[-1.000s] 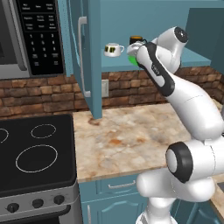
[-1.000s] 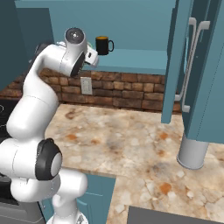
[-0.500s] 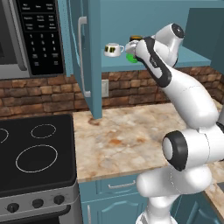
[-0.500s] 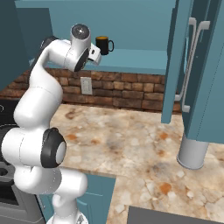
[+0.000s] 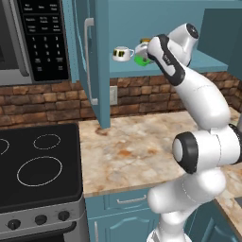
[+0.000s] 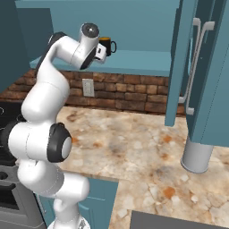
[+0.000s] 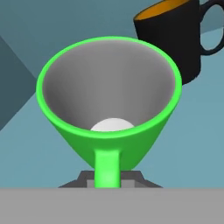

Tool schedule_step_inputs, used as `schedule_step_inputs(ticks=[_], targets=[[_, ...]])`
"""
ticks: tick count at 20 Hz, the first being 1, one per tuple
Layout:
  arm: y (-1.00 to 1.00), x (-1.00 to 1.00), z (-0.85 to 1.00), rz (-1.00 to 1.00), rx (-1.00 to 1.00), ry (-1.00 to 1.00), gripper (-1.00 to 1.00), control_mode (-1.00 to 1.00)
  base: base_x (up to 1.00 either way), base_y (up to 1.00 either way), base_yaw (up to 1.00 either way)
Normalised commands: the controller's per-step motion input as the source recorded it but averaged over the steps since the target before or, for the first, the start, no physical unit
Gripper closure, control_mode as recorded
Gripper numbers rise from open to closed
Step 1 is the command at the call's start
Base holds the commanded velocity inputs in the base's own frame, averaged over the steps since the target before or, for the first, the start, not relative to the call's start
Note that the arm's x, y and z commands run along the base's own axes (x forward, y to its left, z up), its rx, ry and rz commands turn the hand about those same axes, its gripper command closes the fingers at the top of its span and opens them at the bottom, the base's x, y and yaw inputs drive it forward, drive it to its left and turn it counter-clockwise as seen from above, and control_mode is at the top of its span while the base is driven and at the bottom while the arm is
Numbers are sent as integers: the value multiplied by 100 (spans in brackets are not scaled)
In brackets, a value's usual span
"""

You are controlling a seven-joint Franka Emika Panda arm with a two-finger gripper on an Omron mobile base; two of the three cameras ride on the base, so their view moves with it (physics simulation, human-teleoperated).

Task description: Pick the mug on the counter and place it in the cabinet with the handle facing the right, like the mugs already inside.

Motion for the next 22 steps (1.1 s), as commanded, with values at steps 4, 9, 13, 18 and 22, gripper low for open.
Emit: schedule_step_inputs(ticks=[4,9,13,18,22], targets=[[0,21,0,6,-4,0,100,-100,0,0,0],[0,23,0,9,-6,2,100,-100,0,0,0],[-2,27,-1,12,-9,3,100,-100,0,0,0],[-6,23,-3,14,-7,1,100,-100,0,0,0],[-10,20,-4,14,-5,0,100,-100,0,0,0]])
